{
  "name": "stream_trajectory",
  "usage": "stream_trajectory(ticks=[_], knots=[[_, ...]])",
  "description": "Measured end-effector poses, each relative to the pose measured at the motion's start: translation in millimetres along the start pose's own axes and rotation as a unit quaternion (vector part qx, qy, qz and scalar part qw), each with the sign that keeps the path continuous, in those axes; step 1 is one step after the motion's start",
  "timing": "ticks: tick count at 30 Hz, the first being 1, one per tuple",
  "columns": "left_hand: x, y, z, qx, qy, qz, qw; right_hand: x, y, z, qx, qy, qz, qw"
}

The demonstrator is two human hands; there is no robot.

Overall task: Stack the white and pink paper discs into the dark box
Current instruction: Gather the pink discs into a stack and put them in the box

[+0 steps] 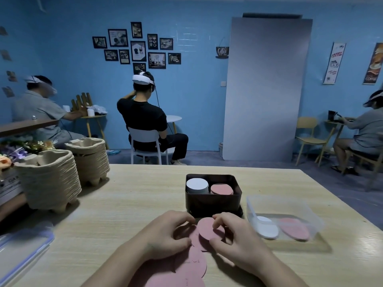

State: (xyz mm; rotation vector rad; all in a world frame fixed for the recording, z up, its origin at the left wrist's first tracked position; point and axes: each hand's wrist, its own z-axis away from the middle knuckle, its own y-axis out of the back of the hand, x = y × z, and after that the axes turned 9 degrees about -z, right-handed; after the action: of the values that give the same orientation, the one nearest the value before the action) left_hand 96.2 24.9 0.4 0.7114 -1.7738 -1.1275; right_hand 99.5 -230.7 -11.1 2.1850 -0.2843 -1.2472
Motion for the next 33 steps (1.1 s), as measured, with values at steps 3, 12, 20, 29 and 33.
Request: stream_trajectory(ticks=[3,12,20,29,33], knots=[[-1.6,-4.2,-5.0,-0.023,-0.004,0.032,0.999,0.6,-0.3,-0.8,0.013,-0.01,-0.001,1.0],[0.2,-13.4,-9.6,-0.007,-0.015,0.011,1.0,5.6,-2.5,-3.3,0.02,-0.024,-0.006,0.999],[-1.6,-16.9,-5.8,0.035,-0.012,0.03,0.999,2.8,-1.8,-0.8,0.022,-0.027,-0.002,0.999],[-6.2,-14.9,8.4,0.084,0.021,0.051,0.995,4.0,-1.0,-0.9,0.031,-0.033,-0.009,0.999],[-14.4,-9.0,15.8,0.147,0.039,0.024,0.988,3.8,-0.3,-0.9,0.036,-0.028,-0.015,0.999]])
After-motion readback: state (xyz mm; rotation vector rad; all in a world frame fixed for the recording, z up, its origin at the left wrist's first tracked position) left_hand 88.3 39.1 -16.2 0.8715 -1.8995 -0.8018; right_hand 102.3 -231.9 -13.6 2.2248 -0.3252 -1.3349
